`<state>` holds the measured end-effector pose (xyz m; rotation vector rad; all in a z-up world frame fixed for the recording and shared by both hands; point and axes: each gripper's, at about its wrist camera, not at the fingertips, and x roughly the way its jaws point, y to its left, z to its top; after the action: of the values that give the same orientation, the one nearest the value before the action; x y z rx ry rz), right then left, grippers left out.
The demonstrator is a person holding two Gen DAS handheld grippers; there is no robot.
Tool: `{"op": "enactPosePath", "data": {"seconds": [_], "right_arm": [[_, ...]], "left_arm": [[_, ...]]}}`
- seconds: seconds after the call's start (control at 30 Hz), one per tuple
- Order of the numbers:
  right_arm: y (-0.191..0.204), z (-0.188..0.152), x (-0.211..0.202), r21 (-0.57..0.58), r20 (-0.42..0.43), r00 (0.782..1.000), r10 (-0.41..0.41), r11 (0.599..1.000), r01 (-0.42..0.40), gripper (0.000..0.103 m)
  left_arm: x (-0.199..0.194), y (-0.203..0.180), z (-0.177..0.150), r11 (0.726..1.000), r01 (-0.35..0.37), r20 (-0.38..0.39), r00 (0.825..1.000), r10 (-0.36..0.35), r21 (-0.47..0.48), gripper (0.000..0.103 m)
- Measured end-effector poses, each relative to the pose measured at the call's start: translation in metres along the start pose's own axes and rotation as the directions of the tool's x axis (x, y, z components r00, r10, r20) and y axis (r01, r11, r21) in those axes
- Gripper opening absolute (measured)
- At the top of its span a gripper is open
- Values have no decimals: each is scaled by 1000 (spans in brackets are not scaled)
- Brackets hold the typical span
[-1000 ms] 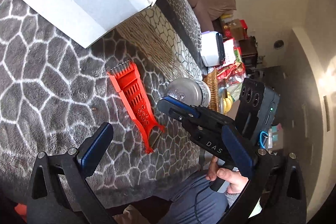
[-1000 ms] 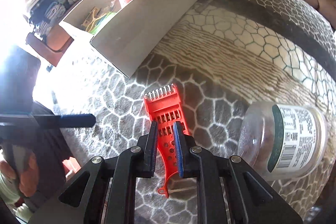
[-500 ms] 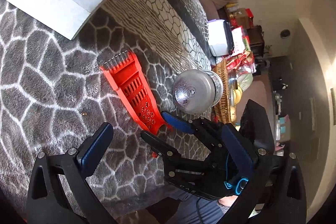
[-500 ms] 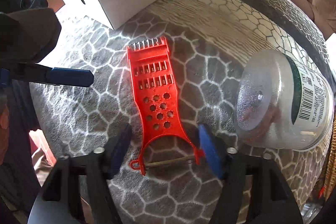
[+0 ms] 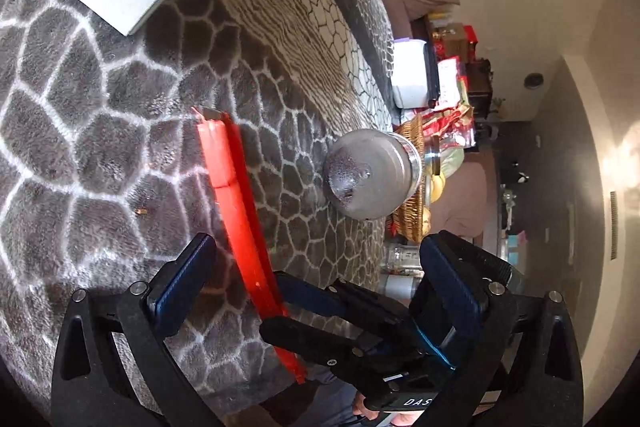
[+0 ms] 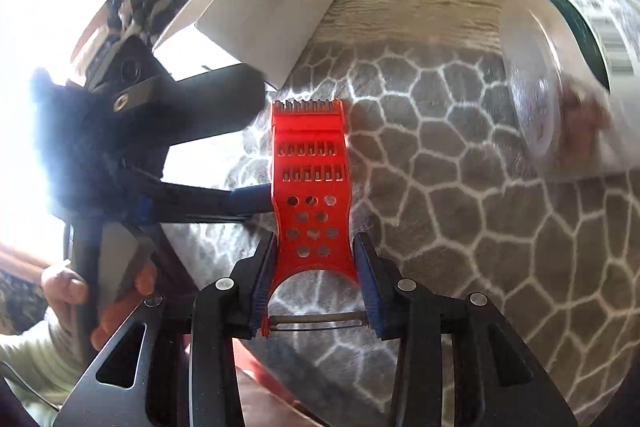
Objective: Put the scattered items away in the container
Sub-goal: 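Grasp the red grater with the left gripper while the right gripper holds its handle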
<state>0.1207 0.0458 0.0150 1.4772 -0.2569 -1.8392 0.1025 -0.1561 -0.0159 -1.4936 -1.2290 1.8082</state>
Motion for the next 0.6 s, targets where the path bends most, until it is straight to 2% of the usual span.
{"op": "enactPosePath", "data": {"seconds": [0.07, 0.13, 0.2, 0.23, 0.27, 0.4, 0.5, 0.6], "right_arm": [[0, -5, 0, -8, 6, 1000, -6, 1000, 6, 40], [2, -10, -2, -4, 18, 1000, 4, 1000, -4, 40], [9, -15, -4, -30, 20, 1000, -18, 999, 18, 40], [16, -17, -5, -59, 17, 999, -48, 997, 49, 40], [20, -18, -6, -85, 16, 997, -74, 994, 75, 40], [33, -19, -14, -122, 37, 995, -91, 988, 95, 40], [49, -15, -28, -167, 72, 992, -100, 980, 111, 40], [72, 2, -40, -208, 109, 990, -83, 973, 105, 40]], "left_arm": [[1, 2, 1, 999, -32, -7, 999, 32, 2, 79], [5, 1, -1, 997, -78, -13, 997, 78, 16, 47], [8, 1, -3, 992, -121, -21, 992, 121, 23, 28], [10, 1, -5, 993, -113, -33, 993, 113, 21, 21], [10, 0, -7, 995, -98, -41, 994, 99, 22, 19], [-4, -26, -14, 994, -41, -20, 999, 43, 101, 18], [-29, -56, -12, 987, -7, 10, 1000, 5, 159, 18], [-63, -85, 4, 978, -9, 46, 999, 0, 207, 18]]}}
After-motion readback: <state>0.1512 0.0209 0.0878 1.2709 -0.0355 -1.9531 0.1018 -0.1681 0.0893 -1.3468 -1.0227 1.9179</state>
